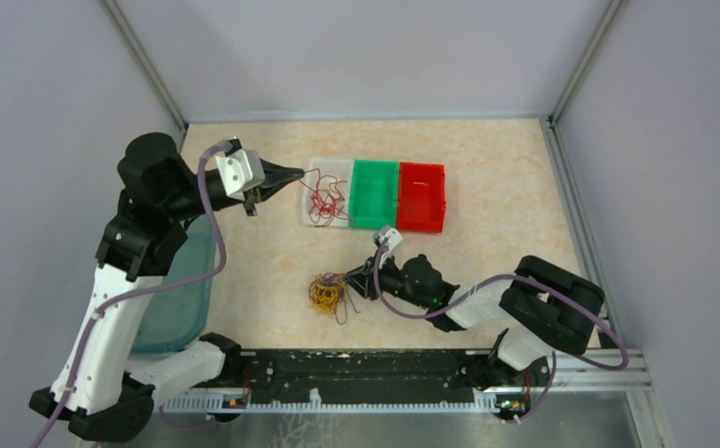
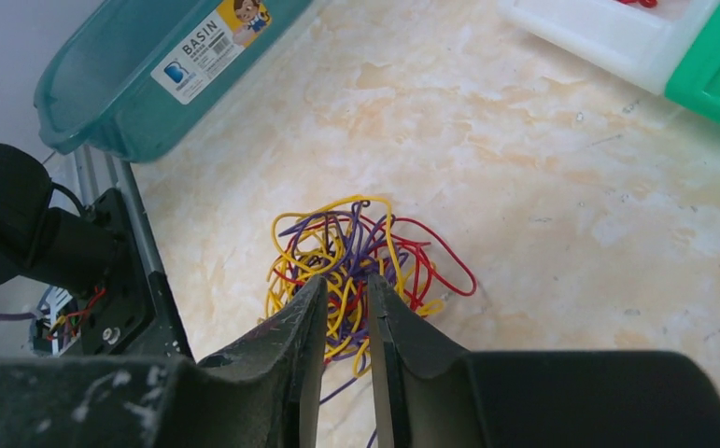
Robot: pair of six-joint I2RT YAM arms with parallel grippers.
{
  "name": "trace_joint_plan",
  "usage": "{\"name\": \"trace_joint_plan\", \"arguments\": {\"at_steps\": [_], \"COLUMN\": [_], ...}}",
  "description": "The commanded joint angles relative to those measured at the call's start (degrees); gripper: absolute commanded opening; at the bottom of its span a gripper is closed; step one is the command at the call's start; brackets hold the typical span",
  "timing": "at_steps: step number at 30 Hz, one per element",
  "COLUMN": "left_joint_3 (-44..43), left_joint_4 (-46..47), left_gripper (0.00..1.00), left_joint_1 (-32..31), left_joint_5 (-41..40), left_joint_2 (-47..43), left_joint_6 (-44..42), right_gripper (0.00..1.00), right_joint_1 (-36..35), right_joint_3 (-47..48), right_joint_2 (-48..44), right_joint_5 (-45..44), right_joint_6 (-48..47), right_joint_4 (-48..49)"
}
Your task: Untangle the cables
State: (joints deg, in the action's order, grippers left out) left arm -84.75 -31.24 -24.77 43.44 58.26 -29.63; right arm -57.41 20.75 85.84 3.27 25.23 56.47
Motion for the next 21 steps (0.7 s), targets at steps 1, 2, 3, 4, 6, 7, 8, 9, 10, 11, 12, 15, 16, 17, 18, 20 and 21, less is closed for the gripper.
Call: {"name": "trace_joint_plan", "arguments": {"at_steps": [1, 2, 3, 4, 6, 7, 8, 9, 10, 11, 12, 15, 16, 17, 18, 20, 21], "left_joint_3": [-0.7, -0.2, 0.3, 1.0, 2.8, 4.0, 5.2, 6.5, 7.9, 9.0, 10.2, 13.8, 14.8, 15.7, 16.3, 17.2, 17.5], "left_joint_4": [3.8, 4.1, 4.3, 4.9, 6.3, 7.2, 8.3, 9.7, 11.2, 12.8, 14.7, 19.7, 21.1, 23.2, 24.6, 26.9, 27.9], "left_gripper": [0.00, 0.00, 0.00, 0.00, 0.00, 0.00, 0.00, 0.00, 0.00, 0.00, 0.00, 0.00, 0.00, 0.00, 0.00, 0.00, 0.00], "left_joint_1": [-0.4, -0.4, -0.4, -0.4, -0.4, -0.4, -0.4, -0.4, -0.4, -0.4, -0.4, -0.4, -0.4, -0.4, -0.4, -0.4, -0.4], "left_joint_5": [-3.0, -3.5, -4.0, -4.6, -6.4, -7.4, -8.6, -9.9, -11.5, -13.9, -15.6, -20.1, -21.1, -22.1, -22.8, -23.5, -23.9], "left_joint_2": [0.1, 0.1, 0.2, 0.4, 0.8, 1.1, 1.4, 1.8, 2.3, 2.9, 3.6, 6.2, 7.3, 8.3, 9.3, 12.3, 13.6], "left_joint_6": [-0.9, -1.1, -1.3, -1.6, -2.1, -2.3, -2.7, -2.8, -3.1, -3.4, -3.3, -4.0, -4.5, -4.5, -4.3, -4.6, -4.9], "right_gripper": [0.27, 0.30, 0.32, 0.37, 0.45, 0.48, 0.50, 0.52, 0.53, 0.53, 0.54, 0.56, 0.57, 0.57, 0.57, 0.57, 0.57], "right_joint_1": [-1.1, -1.2, -1.4, -1.5, -1.5, -1.5, -1.6, -1.6, -1.6, -1.6, -1.6, -1.6, -1.6, -1.6, -1.6, -1.6, -1.5], "right_joint_3": [-1.9, -2.5, -3.1, -3.7, -5.1, -5.8, -6.1, -6.3, -6.6, -6.7, -6.7, -7.1, -7.3, -7.4, -7.6, -7.7, -7.7], "right_joint_2": [-2.8, -3.1, -3.5, -4.1, -6.0, -7.1, -8.3, -9.7, -11.1, -12.6, -14.3, -19.0, -20.7, -22.3, -23.8, -26.7, -28.4], "right_joint_5": [-2.9, -3.4, -3.9, -4.6, -6.3, -7.3, -8.2, -8.9, -9.7, -10.4, -11.0, -13.7, -14.7, -15.6, -16.5, -18.0, -18.8], "right_joint_6": [2.1, 2.2, 2.3, 2.4, 2.7, 2.8, 2.7, 2.5, 2.4, 2.3, 2.1, 1.5, 1.1, 0.8, 0.5, -0.1, -0.5], "right_joint_4": [6.8, 7.0, 7.3, 7.6, 7.5, 7.1, 6.4, 5.6, 4.6, 3.3, 2.0, -1.8, -2.9, -3.9, -4.8, -7.0, -7.8]}}
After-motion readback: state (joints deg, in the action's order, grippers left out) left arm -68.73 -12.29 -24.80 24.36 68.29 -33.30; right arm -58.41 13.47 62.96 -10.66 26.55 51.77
